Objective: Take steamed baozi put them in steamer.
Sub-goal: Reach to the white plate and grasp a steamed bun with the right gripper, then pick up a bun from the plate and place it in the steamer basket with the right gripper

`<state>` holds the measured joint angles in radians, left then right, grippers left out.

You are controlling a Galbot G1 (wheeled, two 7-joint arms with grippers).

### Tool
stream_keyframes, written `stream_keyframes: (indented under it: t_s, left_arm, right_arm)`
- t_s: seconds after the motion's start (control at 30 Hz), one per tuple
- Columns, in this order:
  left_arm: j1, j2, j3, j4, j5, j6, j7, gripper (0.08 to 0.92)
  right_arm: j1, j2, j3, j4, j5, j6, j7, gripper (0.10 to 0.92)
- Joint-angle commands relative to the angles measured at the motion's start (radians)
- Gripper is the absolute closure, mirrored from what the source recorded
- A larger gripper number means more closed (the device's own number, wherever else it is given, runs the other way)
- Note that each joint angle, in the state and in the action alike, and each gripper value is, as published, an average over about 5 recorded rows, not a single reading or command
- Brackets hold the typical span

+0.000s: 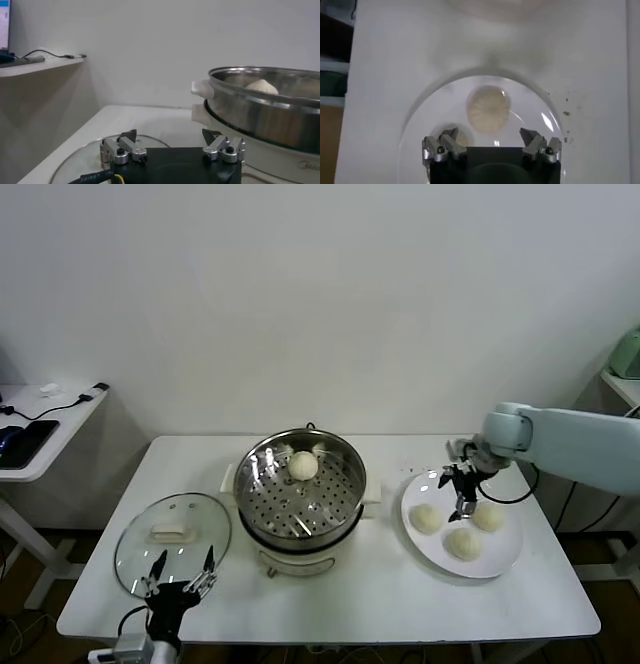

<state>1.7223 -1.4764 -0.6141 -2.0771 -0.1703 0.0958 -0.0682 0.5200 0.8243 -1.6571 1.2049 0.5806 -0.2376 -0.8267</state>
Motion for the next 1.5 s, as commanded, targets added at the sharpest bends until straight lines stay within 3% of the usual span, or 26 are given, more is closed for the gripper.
stream_keyframes:
  t_s: [0.03, 0.43, 0.7, 0.93, 1.27, 1.5]
  left_arm:
    - [-0.001, 0.000, -0.003, 0.006, 0.001, 0.002, -0.002, 0.177]
    - [-0.012, -0.002, 0.000, 0.014, 0.003, 0.005, -0.002, 0.177]
    - [-0.003, -0.002, -0.001, 0.005, 0.004, 0.004, -0.003, 0.177]
    - [0.007, -0.004, 0.003, -0.008, 0.007, 0.002, -0.003, 0.177]
    - [0.006, 0.000, 0.012, -0.034, 0.012, 0.010, -0.003, 0.177]
    - [-0.001, 0.000, 0.018, -0.049, 0.012, 0.013, -0.004, 0.177]
  right_arm:
    - [-0.168, 0.045, 0.126, -0.094, -0.026, -0.055, 0.027, 0.203]
    - [-0.208, 0.071, 0.166, -0.143, -0.042, -0.050, 0.043, 0.207]
    - [-0.181, 0.059, 0.164, -0.123, -0.041, -0.041, 0.018, 0.361]
    - [0.023, 0.015, 0.070, -0.034, 0.016, -0.025, -0.036, 0.404]
    - [0.632, 0.101, -0.218, 0.157, 0.347, -0.039, -0.120, 0.406]
    - [0.735, 0.282, -0.156, 0.274, 0.597, -0.138, -0.054, 0.406]
